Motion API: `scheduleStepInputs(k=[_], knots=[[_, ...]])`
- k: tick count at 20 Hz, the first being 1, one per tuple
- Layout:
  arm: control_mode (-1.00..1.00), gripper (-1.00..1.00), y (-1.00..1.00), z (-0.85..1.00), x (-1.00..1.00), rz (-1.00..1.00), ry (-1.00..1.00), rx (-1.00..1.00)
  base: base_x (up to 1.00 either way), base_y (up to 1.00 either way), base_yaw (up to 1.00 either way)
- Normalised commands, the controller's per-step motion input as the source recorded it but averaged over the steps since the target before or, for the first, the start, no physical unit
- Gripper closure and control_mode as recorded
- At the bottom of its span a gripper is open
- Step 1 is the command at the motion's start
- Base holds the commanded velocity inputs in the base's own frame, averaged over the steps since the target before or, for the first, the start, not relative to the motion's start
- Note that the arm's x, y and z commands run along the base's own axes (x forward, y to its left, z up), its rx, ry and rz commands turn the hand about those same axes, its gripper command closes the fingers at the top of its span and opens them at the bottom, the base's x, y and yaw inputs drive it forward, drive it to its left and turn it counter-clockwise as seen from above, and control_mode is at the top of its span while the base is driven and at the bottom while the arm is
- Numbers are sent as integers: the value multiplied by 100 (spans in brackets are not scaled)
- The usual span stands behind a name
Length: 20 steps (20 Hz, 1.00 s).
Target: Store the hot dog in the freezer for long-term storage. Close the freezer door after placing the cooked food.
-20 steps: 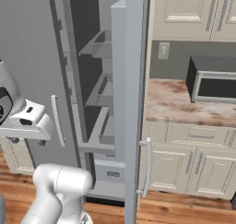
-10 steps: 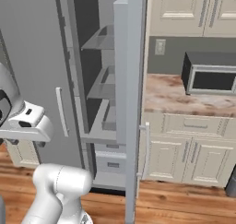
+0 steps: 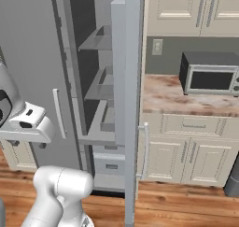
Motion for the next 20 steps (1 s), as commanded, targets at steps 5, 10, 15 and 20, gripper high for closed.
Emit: scheduleStepInputs(k=[5,10,15,20], knots=[[100,-100,0,0,0,0,0,0,-11,-3,0],[100,-100,0,0,0,0,0,0,0,0,0],[100,-100,0,0,0,0,0,0,0,0,0],[100,-100,0,0,0,0,0,0,0,0,0]])
